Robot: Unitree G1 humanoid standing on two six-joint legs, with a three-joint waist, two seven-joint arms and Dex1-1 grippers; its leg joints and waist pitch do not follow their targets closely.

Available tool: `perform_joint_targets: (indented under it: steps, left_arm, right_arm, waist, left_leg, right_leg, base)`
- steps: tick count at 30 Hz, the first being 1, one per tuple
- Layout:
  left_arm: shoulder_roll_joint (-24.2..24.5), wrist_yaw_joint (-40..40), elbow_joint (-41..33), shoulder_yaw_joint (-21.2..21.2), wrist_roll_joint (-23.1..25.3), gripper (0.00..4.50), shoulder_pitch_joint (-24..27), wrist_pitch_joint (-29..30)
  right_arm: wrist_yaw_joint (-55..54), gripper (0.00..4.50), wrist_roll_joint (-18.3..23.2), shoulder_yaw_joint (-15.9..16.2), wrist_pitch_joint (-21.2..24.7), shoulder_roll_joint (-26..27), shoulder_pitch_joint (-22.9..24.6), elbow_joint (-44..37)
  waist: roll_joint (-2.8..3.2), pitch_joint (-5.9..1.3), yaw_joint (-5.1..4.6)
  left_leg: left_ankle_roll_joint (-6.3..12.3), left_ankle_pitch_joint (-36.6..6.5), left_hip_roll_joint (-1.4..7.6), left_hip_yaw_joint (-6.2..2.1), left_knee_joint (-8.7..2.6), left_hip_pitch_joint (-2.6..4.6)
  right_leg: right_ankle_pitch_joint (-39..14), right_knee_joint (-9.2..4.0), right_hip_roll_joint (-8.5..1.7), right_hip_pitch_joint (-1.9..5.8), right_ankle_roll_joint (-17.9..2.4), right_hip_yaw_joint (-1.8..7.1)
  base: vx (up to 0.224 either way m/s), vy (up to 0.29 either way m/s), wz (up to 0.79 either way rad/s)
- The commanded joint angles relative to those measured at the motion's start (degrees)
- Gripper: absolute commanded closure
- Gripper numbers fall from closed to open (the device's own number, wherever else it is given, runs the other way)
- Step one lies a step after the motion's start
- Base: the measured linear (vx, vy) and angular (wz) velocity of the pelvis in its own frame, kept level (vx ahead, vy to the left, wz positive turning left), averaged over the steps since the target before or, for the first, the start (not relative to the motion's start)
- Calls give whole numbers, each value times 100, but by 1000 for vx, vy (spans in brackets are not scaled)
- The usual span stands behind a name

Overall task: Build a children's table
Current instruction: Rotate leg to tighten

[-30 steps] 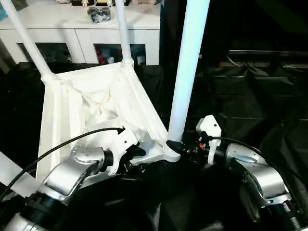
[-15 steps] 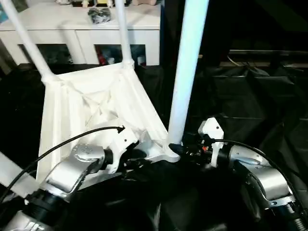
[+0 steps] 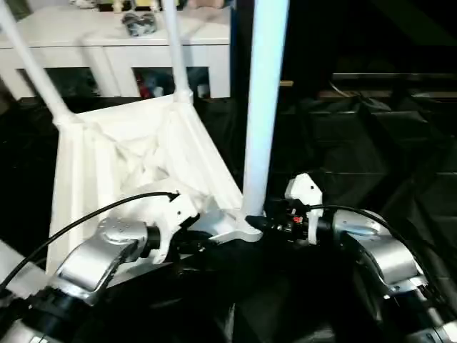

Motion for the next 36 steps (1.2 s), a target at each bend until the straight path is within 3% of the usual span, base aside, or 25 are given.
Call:
perform_joint_targets:
  steps: [1, 4, 5, 8, 9, 13, 18, 19, 26, 36]
  left_arm:
    - [21, -230, -114, -161, -73, 432, 105, 25]
    - [22, -228, -110, -143, -51, 441, 119, 3]
    - [22, -226, -109, -143, -49, 447, 120, 1]
    - [9, -198, -126, -120, -31, 450, 134, -31]
    - [2, -199, -140, -114, -37, 450, 138, -32]
    - [-24, -211, -165, -109, -30, 450, 131, -39]
    - [-15, -242, -175, -112, -33, 450, 123, -57]
    - [-4, -254, -173, -109, -30, 450, 126, -68]
    - [11, -291, -161, -100, 1, 450, 121, -75]
    - [21, -294, -191, -89, 11, 450, 160, -47]
  right_arm:
    - [55, 251, -167, 168, -22, -5, -28, 132]
    - [110, 251, -64, 104, 31, -9, -25, 126]
    - [112, 216, -43, 91, 55, -5, -25, 124]
    - [205, 179, 202, -24, 314, 6, 13, 15]
    - [233, 177, 180, 5, 286, -22, 35, -22]
    - [230, 149, -76, 112, -32, -86, 80, 21]
    - [253, 149, -134, 151, -145, -54, 70, 89]
    - [234, 149, -131, 174, -143, -28, 43, 100]
    - [271, 149, -136, 196, -162, 68, -24, 223]
    - [350, 215, -135, 240, -140, 173, -93, 385]
  waist:
    - [-27, -309, 39]
    - [-37, -306, 36]
    - [-38, -306, 34]
    - [-35, -307, 44]
    - [-60, -309, 48]
    - [-51, -307, 62]
    - [-37, -308, 71]
    - [-9, -311, 68]
    - [-17, -310, 65]
    - [-23, -304, 54]
  left_leg:
    - [259, -970, 450, -217, -436, 44]
    - [281, -970, 447, -207, -429, 47]
    - [290, -962, 444, -207, -428, 47]
    - [313, -940, 454, -211, -429, 49]
    - [311, -911, 453, -209, -429, 46]
    - [275, -933, 457, -201, -429, 56]
    - [269, -942, 452, -207, -430, 51]
    - [264, -966, 453, -210, -432, 52]
    - [260, -1011, 451, -213, -431, 52]
    - [235, -1071, 456, -215, -441, 54]
  right_leg:
    - [-806, -398, -575, 191, -1361, 337]
    - [-768, -399, -577, 192, -1384, 343]
    - [-769, -398, -577, 196, -1388, 343]
    - [-797, -400, -570, 193, -1386, 341]
    - [-794, -391, -576, 197, -1382, 342]
    - [-835, -400, -573, 177, -1367, 342]
    - [-745, -393, -577, 188, -1382, 342]
    - [-740, -396, -572, 188, -1384, 339]
    - [-730, -394, -581, 194, -1429, 340]
    - [-768, -390, -579, 194, -1433, 341]
  base:
    - [0, 0, 0]
    - [0, 0, 0]
    - [0, 0, 0]
    - [0, 0, 0]
    - [0, 0, 0]
    - [0, 0, 0]
    - [0, 0, 0]
    - [0, 0, 0]
    - [0, 0, 0]
    - [0, 0, 0]
